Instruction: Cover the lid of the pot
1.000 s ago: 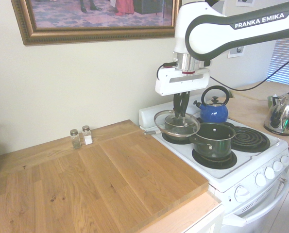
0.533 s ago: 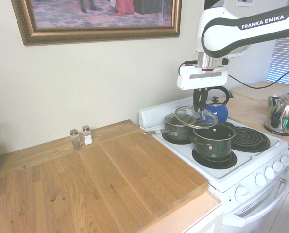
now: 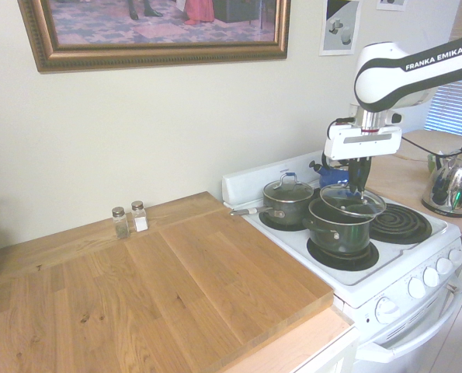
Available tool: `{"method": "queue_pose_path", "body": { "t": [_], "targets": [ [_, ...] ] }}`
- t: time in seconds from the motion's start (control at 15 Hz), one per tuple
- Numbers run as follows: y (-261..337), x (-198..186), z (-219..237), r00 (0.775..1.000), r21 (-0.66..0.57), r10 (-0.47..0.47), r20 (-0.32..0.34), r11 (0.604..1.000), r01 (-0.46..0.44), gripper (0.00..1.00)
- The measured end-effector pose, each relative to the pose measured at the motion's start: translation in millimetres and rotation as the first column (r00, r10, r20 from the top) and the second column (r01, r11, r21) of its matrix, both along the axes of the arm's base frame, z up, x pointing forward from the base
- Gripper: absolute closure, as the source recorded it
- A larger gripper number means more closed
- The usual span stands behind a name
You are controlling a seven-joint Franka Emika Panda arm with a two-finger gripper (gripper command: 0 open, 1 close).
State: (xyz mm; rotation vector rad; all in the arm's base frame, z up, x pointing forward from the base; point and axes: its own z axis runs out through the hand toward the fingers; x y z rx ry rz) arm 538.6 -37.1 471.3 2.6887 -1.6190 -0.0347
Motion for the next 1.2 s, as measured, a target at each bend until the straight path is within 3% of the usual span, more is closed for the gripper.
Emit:
{"method": "queue_pose_path", "body": {
  "t": [0.53, 1.2],
  "targets": [
    [32.3, 4.2, 1.5, 0.998, 0.003, 0.056, 0.04, 0.998, -0.056, 1.0],
    [26.0, 14.3, 1.9, 0.994, -0.018, 0.053, 0.095, 0.999, -0.051, 1.0]
  ]
}}
